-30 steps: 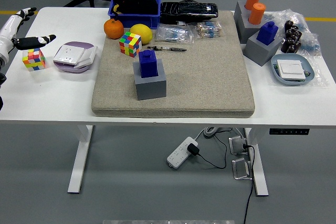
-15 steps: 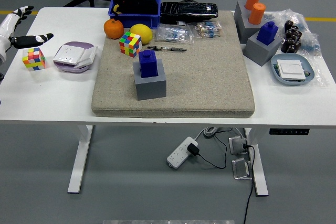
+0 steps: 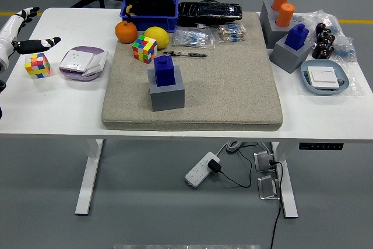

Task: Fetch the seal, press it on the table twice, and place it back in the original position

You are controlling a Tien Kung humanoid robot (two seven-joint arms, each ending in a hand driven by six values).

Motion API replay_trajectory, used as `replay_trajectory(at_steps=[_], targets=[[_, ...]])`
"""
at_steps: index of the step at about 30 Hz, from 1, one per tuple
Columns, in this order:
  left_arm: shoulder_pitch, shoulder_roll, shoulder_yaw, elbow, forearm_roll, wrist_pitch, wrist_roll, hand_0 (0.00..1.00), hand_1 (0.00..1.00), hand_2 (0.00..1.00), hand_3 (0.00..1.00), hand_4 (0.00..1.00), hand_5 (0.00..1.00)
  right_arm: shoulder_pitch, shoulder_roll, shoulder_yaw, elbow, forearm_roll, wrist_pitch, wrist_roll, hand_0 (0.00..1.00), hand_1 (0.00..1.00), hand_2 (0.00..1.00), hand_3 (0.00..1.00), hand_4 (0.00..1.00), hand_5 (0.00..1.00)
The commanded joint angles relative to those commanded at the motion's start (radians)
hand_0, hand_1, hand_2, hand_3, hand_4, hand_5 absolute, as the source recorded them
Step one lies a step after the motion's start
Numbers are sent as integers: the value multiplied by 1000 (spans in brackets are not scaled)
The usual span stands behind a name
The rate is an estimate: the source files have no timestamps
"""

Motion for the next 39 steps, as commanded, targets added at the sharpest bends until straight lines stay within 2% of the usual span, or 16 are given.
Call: replay_trajectory(at_steps=[39], targets=[[-14,2,-1,0,3,-6,9,904,933,950,941,838,292,4,12,17,3,1,-2,1,835,733,700,718,749,516]])
